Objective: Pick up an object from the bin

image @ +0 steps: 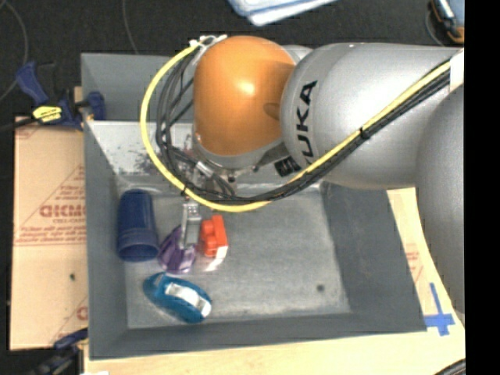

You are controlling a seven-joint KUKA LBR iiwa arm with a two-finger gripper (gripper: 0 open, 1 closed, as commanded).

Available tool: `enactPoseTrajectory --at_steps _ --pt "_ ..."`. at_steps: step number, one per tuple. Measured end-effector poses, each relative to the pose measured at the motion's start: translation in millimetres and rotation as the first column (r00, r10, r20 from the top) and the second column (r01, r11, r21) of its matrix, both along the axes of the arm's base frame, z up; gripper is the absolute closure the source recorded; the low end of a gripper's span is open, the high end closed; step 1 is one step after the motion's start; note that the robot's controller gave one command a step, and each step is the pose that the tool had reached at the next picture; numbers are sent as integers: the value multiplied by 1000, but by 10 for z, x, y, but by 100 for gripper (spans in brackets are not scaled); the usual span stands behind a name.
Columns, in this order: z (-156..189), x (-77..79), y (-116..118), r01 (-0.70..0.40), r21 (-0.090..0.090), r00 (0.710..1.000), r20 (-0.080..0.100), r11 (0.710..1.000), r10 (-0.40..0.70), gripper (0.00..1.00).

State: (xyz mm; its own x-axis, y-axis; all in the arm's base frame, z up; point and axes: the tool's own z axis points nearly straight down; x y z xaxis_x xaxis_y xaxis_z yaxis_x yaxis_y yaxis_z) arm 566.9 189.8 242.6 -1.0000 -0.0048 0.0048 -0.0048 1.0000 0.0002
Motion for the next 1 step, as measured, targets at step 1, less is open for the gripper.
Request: enactPoseTrajectory --at_steps 1 --pt "51 16 -12 5 2 1000 8 1000 -5 0"
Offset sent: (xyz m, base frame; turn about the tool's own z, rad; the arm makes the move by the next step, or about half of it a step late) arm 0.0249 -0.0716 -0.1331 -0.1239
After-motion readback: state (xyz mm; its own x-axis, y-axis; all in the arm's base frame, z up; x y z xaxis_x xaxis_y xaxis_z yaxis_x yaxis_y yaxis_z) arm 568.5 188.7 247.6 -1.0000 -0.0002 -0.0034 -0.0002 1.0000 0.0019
